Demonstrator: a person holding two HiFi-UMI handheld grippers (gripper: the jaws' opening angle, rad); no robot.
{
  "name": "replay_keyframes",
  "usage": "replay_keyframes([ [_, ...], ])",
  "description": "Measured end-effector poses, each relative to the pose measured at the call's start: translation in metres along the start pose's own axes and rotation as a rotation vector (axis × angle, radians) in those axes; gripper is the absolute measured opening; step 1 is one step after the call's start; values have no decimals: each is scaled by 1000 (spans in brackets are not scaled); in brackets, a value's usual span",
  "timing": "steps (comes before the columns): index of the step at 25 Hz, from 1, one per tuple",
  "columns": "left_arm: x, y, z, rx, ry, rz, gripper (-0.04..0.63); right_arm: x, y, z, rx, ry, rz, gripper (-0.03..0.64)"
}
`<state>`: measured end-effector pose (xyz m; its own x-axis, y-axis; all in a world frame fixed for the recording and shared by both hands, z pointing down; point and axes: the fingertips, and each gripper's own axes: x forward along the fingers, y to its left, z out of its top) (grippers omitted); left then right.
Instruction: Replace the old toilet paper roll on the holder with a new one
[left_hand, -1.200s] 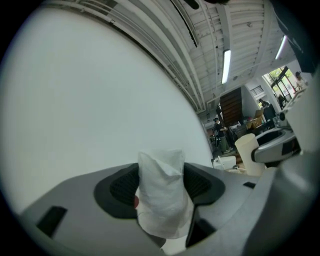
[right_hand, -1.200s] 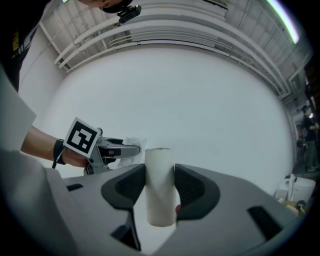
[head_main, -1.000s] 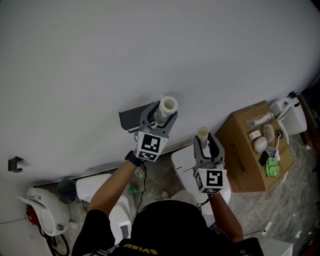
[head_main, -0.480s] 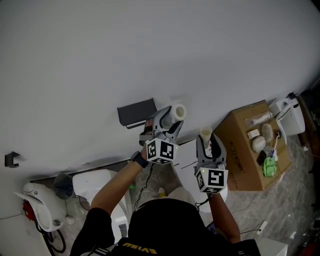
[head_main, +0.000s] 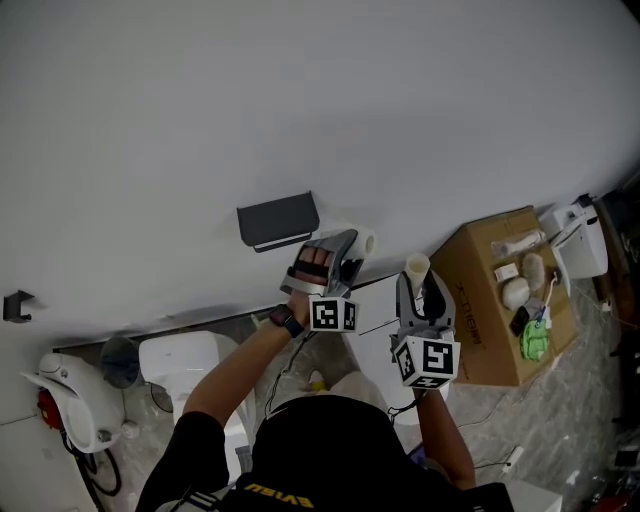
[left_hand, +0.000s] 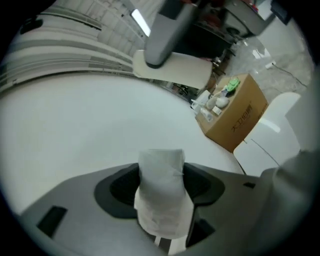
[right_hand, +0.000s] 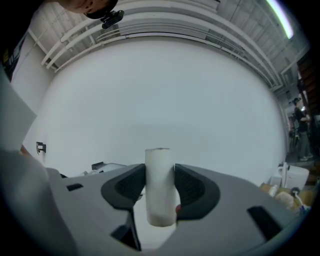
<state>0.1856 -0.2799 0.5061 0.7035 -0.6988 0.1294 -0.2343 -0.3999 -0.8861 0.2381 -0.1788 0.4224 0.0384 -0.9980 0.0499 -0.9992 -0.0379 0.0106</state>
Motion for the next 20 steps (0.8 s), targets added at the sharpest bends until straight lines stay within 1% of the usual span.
replay_keyframes([
  [2, 4, -9, -6, 80, 7, 14, 276, 2, 1, -1, 7, 7, 7, 183],
  [4, 8, -17, -14, 157, 31, 27, 276, 3, 2, -2, 11, 15, 16, 183],
  [5, 10, -20, -19, 185, 47, 29, 276, 3, 2, -4, 11, 21, 17, 183],
  [7, 13, -26, -29, 219, 79, 26, 276, 4, 3, -6, 10, 30, 20, 183],
  [10, 17, -33, -46, 240, 137, 10, 276, 5, 4, -7, 4, 34, 26, 183],
  [13, 18, -33, -60, 239, 186, 2, 276, 7, 3, -7, 3, 39, 25, 183],
  [16, 19, -29, -70, 223, 208, 12, 276, 10, 6, -9, 0, 42, 31, 183],
  [18, 21, -32, -77, 206, 219, 2, 276, 13, 7, -10, -3, 44, 36, 183],
  [20, 18, -37, -84, 209, 227, -13, 276, 13, 10, -14, 0, 51, 41, 183],
])
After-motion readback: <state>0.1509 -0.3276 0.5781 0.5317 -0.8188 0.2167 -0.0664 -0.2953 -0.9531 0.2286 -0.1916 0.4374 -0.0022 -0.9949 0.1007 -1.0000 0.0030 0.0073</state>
